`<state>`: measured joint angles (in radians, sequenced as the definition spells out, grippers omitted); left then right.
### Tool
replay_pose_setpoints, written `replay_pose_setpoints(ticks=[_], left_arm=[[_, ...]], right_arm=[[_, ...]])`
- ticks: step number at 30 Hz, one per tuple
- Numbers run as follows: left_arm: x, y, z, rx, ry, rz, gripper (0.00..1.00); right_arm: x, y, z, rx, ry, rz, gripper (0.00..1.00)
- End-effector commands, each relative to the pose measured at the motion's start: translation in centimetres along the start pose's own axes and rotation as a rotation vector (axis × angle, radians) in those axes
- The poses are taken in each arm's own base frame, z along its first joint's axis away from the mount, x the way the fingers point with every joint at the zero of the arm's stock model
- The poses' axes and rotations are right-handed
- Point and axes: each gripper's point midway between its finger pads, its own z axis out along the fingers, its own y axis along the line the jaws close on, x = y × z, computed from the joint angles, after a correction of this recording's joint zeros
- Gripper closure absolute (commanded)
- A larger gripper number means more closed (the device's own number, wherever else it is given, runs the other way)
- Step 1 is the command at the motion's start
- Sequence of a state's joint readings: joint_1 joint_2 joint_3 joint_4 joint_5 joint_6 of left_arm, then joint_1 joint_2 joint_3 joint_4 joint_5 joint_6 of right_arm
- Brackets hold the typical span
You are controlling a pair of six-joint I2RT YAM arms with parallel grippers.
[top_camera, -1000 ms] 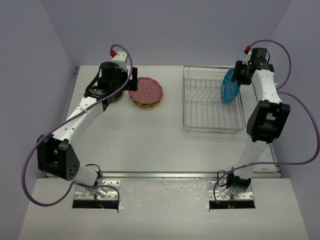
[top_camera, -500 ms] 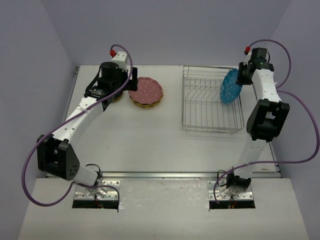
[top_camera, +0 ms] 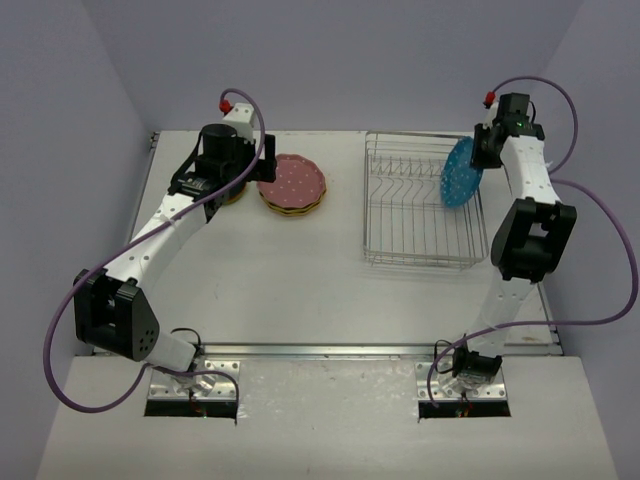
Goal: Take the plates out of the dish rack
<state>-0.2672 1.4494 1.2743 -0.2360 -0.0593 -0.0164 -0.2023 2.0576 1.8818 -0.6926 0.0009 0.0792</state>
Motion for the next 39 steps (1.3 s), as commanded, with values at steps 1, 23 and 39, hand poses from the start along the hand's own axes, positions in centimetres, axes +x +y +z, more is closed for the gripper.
replay_pose_setpoints(ticks=[1,23,39], left_arm=[[-1.5,-0.5,-0.7,0.01,-0.039,-0.019,0.0],[-1.7,-0.1,-0.9,-0.016,-0.038,-0.018,0.0],[-2.7,-1.1,-1.5,0.233,-0.019,-0.187,0.0]], right_arm=[[-7.0,0.7,-5.7,0.054,-0.232,-0.096,1.0],[-14.1,2.8,-13.9,0.422,-0.505,-0.395,1.0],[-15.9,5.3,-22.7,0.219,-0.658,-0.28,1.0]])
